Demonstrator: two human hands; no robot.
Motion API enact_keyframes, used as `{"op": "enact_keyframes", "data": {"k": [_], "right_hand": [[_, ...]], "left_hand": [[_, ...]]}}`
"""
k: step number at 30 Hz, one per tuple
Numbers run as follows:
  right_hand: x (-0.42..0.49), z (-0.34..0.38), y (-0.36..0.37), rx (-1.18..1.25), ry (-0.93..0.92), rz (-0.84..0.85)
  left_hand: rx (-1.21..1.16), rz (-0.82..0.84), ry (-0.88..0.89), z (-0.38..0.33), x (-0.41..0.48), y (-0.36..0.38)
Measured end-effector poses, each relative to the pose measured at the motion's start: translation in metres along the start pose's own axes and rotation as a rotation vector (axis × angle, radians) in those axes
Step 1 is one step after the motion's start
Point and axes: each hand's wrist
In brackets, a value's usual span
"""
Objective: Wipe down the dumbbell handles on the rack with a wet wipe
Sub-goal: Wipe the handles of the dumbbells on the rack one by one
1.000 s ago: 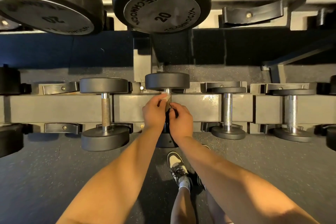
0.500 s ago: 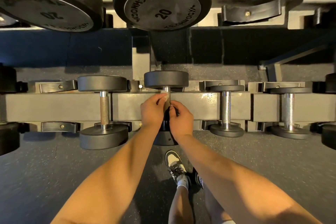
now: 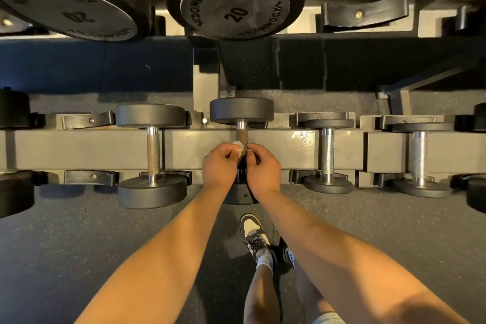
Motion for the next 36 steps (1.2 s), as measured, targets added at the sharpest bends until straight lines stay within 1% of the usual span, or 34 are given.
{"op": "enact_keyframes", "data": {"k": [5, 8, 10, 13, 15, 17, 19, 21, 23, 26, 29, 33, 36], "right_hand": [[-0.013, 0.001, -0.003, -0.026, 0.078, 0.073], [-0.023, 0.001, -0.009, -0.038, 0.059, 0.100], [-0.028, 0.006, -0.015, 0.009, 0.047, 0.118], [-0.025, 0.017, -0.025, 0.144, 0.037, 0.113], [-0.021, 0.022, -0.029, 0.159, 0.009, 0.137], [-0.013, 0.022, -0.031, 0.184, 0.037, 0.135], [-0.002, 0.023, -0.030, 0.197, 0.077, 0.089], [0.010, 0.025, -0.028, 0.130, 0.047, -0.013], [0.021, 0.029, -0.025, 0.028, -0.027, -0.082], [0.032, 0.029, -0.013, -0.044, -0.080, -0.030], [0.034, 0.021, -0.008, -0.158, -0.134, 0.025], [0.026, 0.013, -0.016, -0.204, -0.107, 0.104], [0.027, 0.023, -0.015, -0.170, -0.125, 0.039]], "left_hand": [[0.097, 0.090, -0.099, 0.011, -0.018, 0.001], [0.120, 0.111, -0.125, 0.001, -0.023, -0.003], [0.048, 0.117, -0.091, -0.009, -0.025, -0.004], [-0.104, 0.121, -0.017, -0.018, -0.027, 0.006], [-0.194, 0.135, -0.007, -0.022, -0.026, 0.011], [-0.184, 0.145, 0.011, -0.022, -0.022, 0.010], [-0.148, 0.123, 0.038, -0.018, -0.020, 0.008], [-0.102, 0.041, 0.039, -0.010, -0.020, 0.010], [-0.081, -0.051, -0.018, -0.005, -0.020, 0.018], [0.002, -0.079, -0.124, -0.003, -0.015, 0.028], [-0.006, -0.057, -0.112, 0.002, -0.011, 0.024], [-0.012, -0.051, -0.098, 0.004, -0.014, 0.023], [0.014, -0.062, -0.102, 0.004, -0.014, 0.026]]}}
Point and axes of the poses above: each hand's wrist, its own x-axis towards the middle knuckle, its own y-axis out of the palm, z = x × y, and after that the axes turned 15 degrees about z, right-handed
